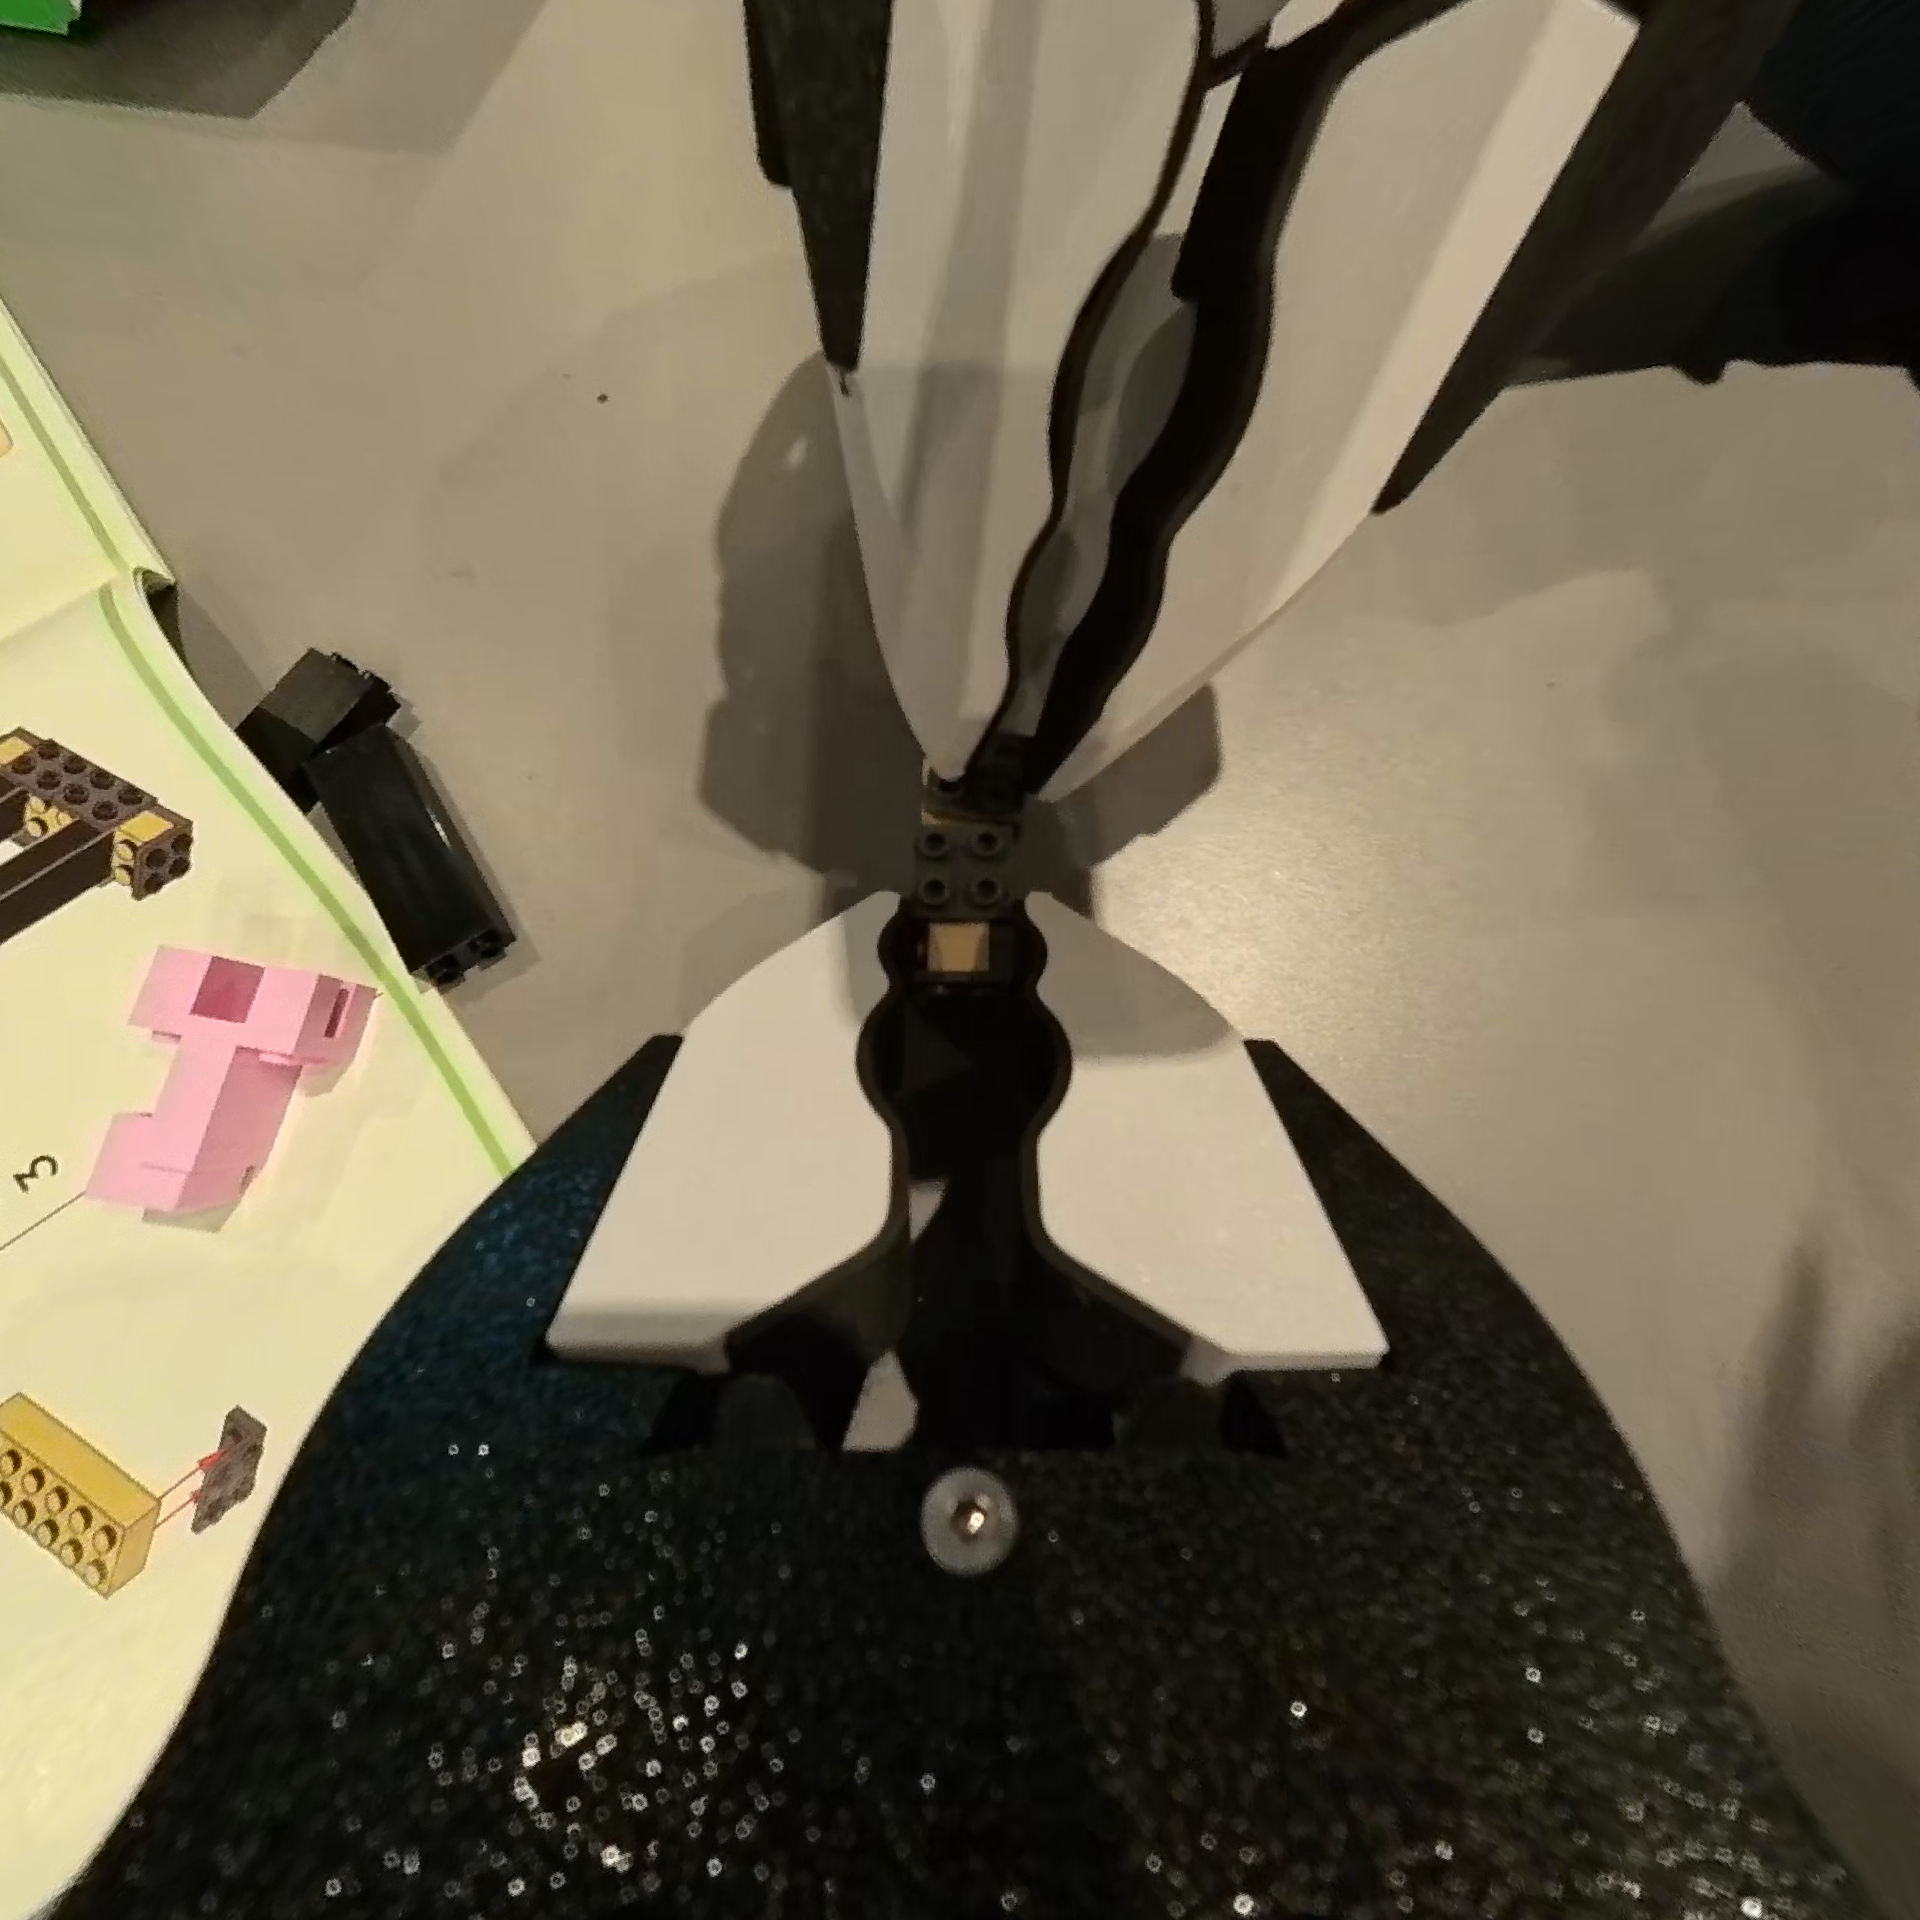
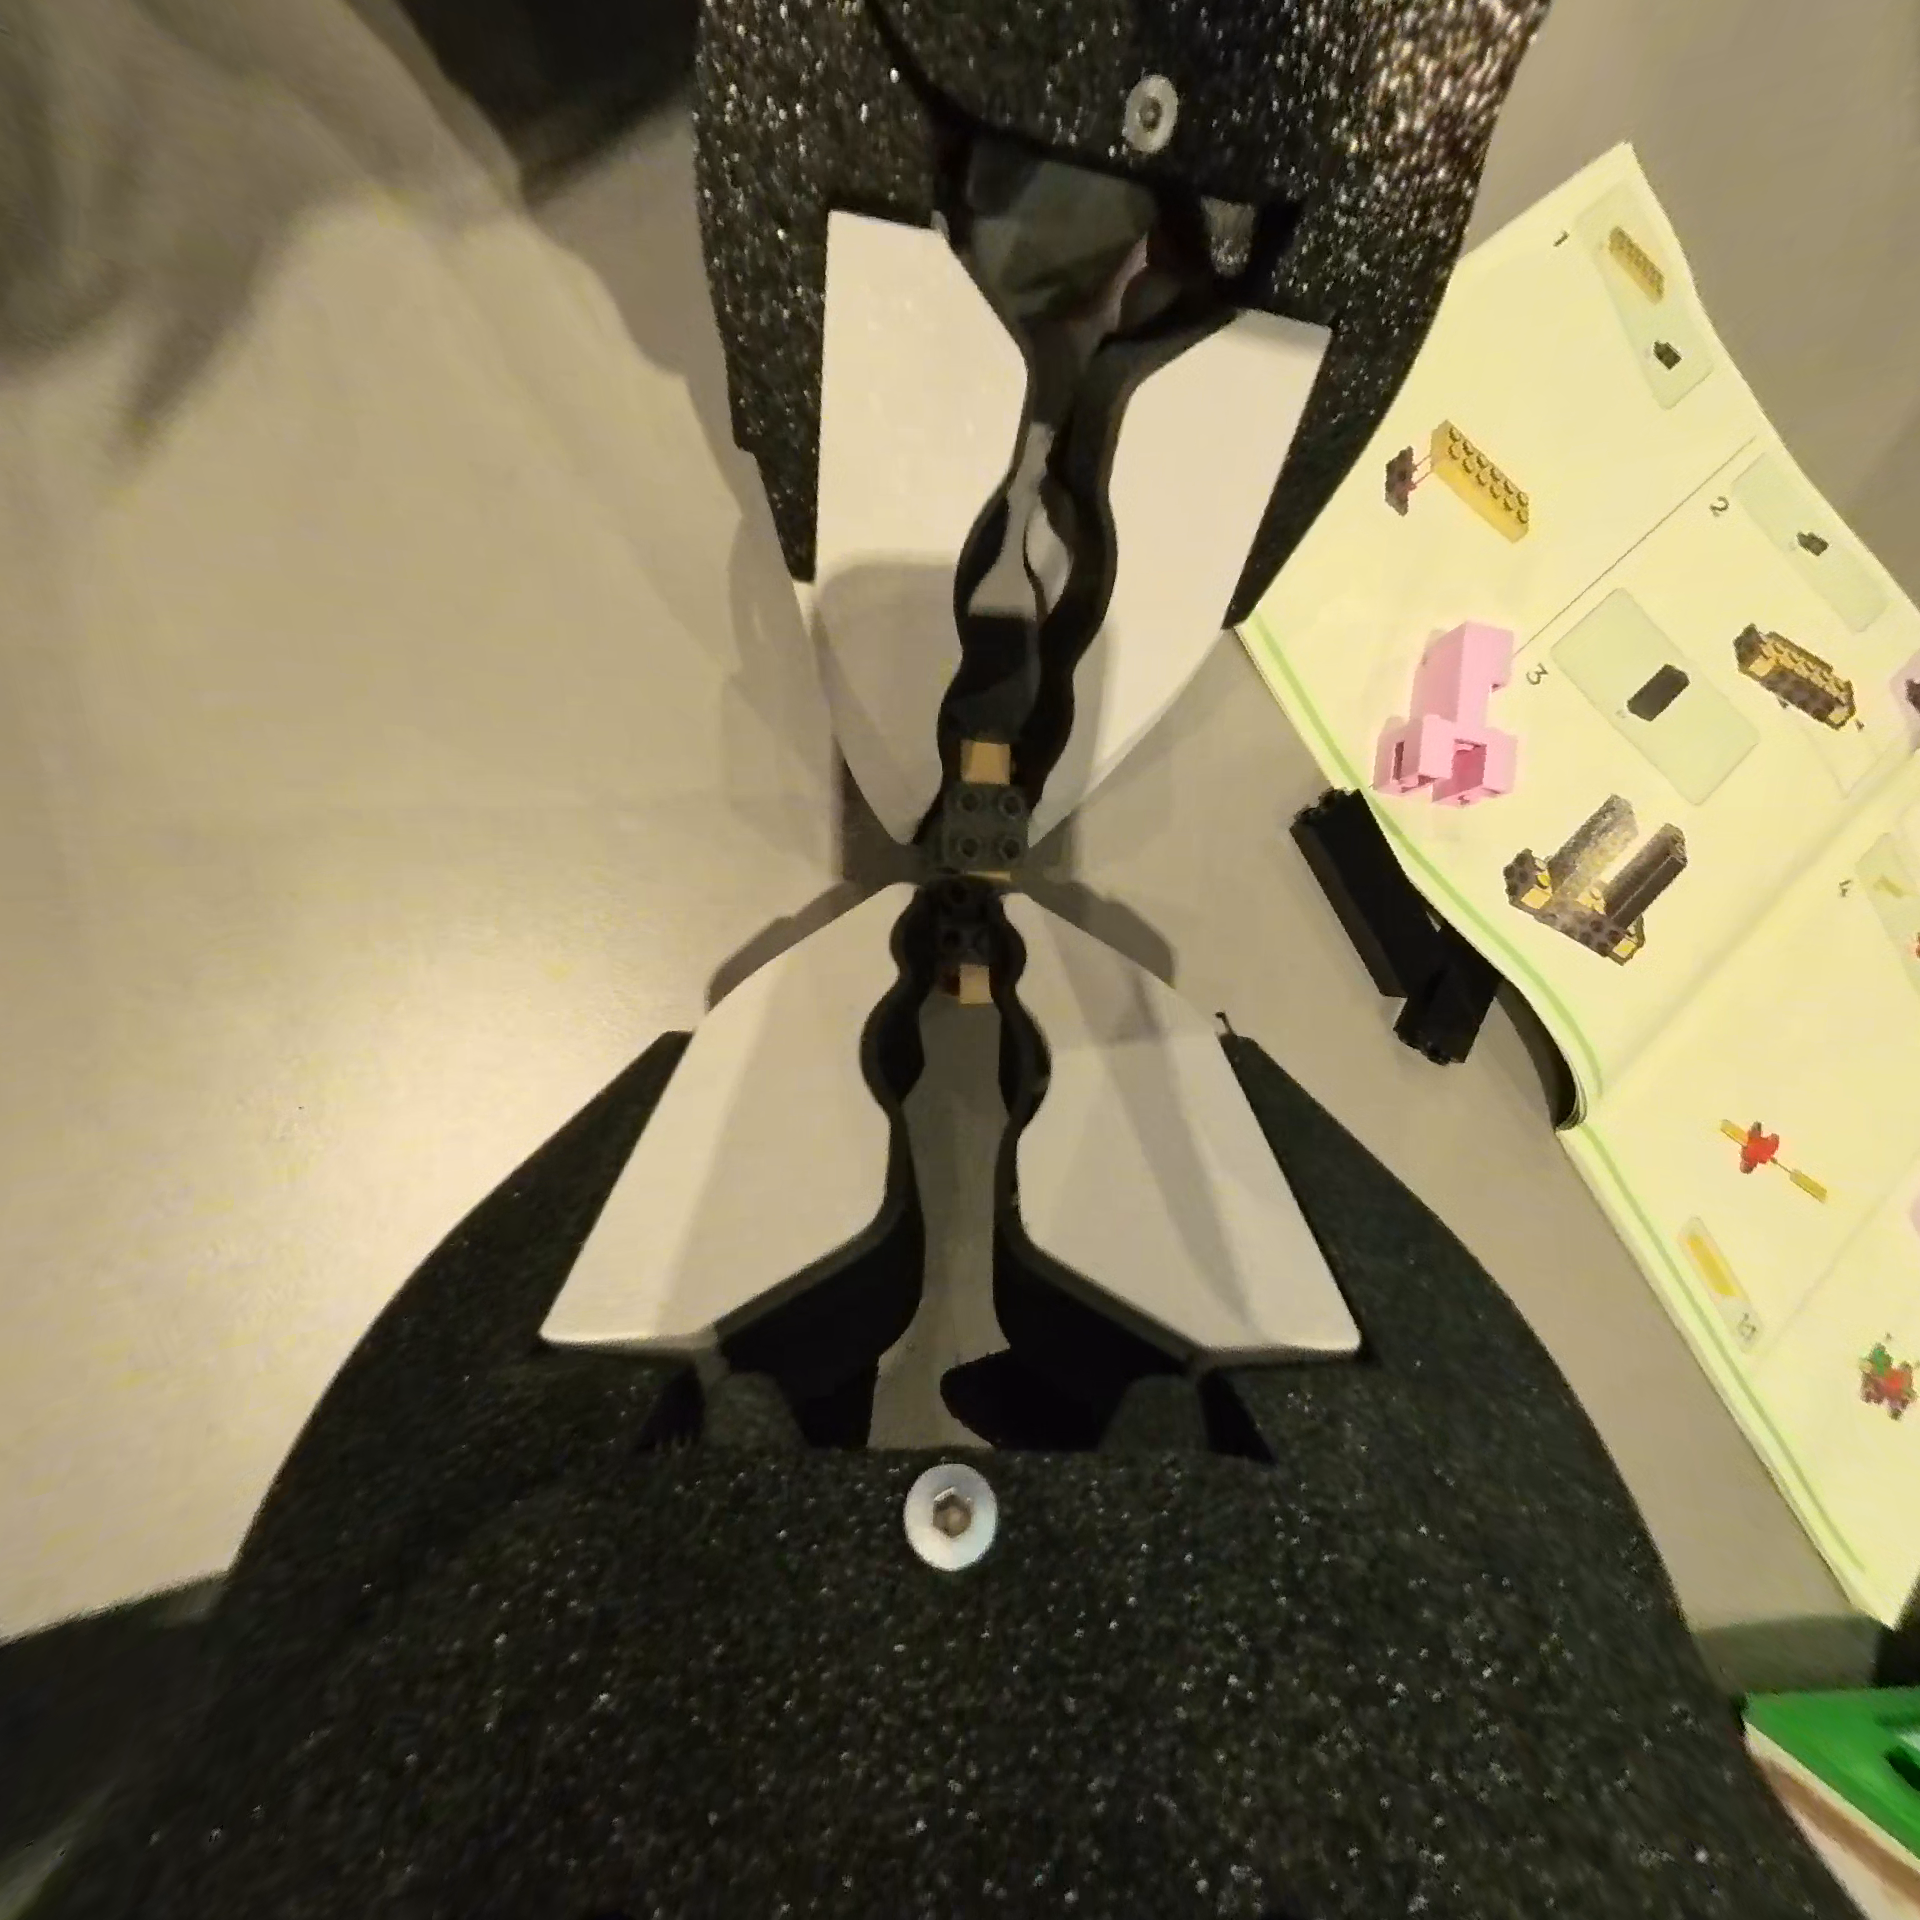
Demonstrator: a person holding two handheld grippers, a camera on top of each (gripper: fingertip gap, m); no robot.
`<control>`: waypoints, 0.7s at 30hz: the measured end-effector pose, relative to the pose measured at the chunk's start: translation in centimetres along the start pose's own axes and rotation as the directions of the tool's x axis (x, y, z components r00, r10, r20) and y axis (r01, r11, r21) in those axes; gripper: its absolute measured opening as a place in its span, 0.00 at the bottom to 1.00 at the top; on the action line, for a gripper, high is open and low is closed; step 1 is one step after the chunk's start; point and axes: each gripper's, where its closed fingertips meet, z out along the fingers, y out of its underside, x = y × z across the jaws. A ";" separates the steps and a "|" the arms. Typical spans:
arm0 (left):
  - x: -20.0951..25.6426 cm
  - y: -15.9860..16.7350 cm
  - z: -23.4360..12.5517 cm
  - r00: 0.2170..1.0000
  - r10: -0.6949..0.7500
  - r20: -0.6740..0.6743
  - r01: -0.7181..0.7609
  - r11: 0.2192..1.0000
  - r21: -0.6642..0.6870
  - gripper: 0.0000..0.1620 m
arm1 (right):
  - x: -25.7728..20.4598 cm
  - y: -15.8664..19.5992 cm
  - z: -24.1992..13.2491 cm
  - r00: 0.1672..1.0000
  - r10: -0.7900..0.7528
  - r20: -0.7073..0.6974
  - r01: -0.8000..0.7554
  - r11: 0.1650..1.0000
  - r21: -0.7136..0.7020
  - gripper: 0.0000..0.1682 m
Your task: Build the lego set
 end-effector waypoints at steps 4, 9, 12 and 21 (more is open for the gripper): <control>0.0 0.0 0.0 1.000 -0.001 0.000 0.001 1.000 0.000 0.11 | 0.1 0.0 0.0 1.000 0.001 -0.013 -0.001 1.000 -0.013 0.05; 0.0 0.0 0.0 1.000 -0.002 0.001 0.002 1.000 0.000 0.11 | 0.5 0.0 0.0 0.999 0.004 -0.032 -0.004 1.000 -0.017 0.09; 0.0 0.0 0.0 1.000 -0.003 0.000 0.003 1.000 0.000 0.11 | 0.7 0.1 0.0 0.999 0.036 -0.005 -0.037 0.999 -0.005 0.11; 0.0 0.0 0.0 1.000 -0.003 -0.005 0.003 1.000 0.000 0.10 | 0.6 0.2 0.2 0.967 0.167 0.195 -0.177 0.983 0.037 0.12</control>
